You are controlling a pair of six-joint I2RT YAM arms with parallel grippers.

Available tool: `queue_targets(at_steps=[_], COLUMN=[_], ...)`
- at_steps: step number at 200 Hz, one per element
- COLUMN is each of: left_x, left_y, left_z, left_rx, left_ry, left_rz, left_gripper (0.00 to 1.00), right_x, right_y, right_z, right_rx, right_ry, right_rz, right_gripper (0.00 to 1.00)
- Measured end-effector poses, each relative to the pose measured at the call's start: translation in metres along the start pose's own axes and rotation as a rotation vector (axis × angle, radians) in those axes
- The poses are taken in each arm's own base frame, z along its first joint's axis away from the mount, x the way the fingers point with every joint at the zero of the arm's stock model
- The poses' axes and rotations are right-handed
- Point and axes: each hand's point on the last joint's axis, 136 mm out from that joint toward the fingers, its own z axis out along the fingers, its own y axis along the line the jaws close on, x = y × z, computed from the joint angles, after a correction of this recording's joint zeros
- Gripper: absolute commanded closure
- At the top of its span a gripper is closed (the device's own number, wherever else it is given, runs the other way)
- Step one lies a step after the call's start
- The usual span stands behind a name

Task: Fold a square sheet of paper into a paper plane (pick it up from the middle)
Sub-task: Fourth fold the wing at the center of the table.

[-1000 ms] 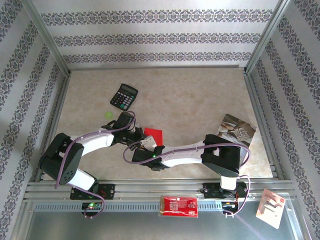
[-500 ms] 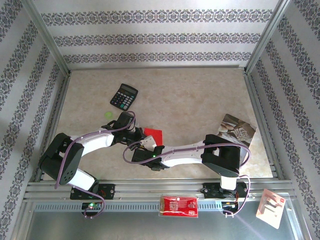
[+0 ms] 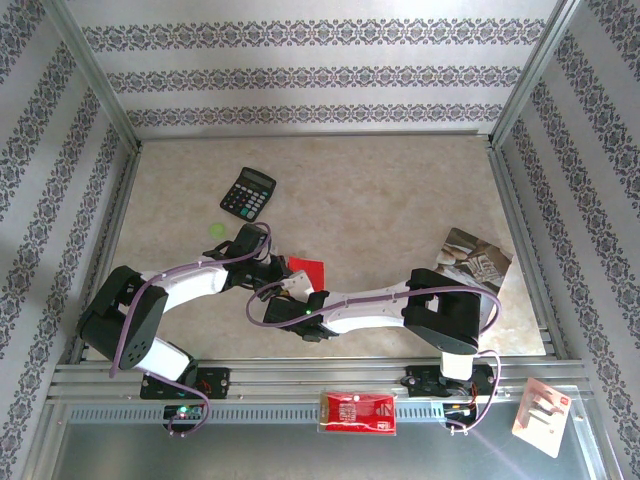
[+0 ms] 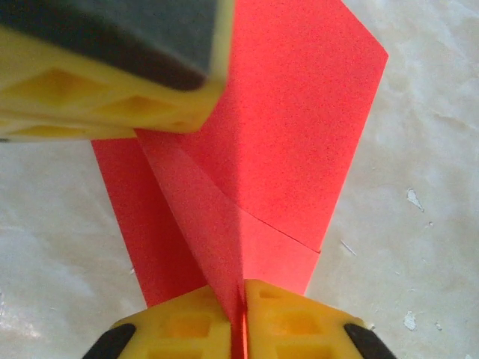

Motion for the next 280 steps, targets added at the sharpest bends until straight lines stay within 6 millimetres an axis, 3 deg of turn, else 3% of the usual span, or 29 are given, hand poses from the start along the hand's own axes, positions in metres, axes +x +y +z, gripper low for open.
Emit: queue_targets(at_steps=[42, 83, 96, 112, 138, 156, 195, 280], left_x=[0.0, -0.003, -0.008, -0.02, -0.029, -0.023, -0.005, 0.001], left_y=[0.001, -0.003, -0.007, -0.011, -0.023, -0.021, 0.009, 0.012], left_z=[-0.001, -0.012, -0.022, -0.039, -0.068, -0.073, -0.052, -0.01], left_rx=[-0.006, 0.004, 0.019, 0.042, 0.088, 0.114, 0.051, 0.03], left_ry=[-0.006, -0.035, -0.06, -0.115, -0.215, -0.226, -0.163, -0.094], left_rz=[-0.002, 0.018, 0.022, 0.027, 0.05, 0.056, 0.017, 0.032], left_gripper=[0.96, 0.7, 0.61, 0.57, 0.62, 0.71, 0.87, 0.92], right_x=[-0.001, -0.001, -0.002, -0.005, -0.011, -0.013, -0.006, -0.003], right_y=[-0.001, -0.008, -0.011, -0.017, -0.023, -0.025, -0.022, -0.02], right_z=[0.003, -0.002, -0.006, -0.009, -0.009, -0.005, 0.004, 0.006], right_rx=[0.002, -0.021, -0.035, -0.055, -0.114, -0.153, -0.229, -0.361], right_ry=[-0.02, -0.062, -0.081, -0.104, -0.129, -0.13, -0.111, -0.107], right_rz=[0.005, -0.014, -0.025, -0.02, 0.023, 0.055, 0.101, 0.251], right_gripper=[0.99, 1.0, 1.0, 1.0, 1.0, 1.0, 1.0, 1.0])
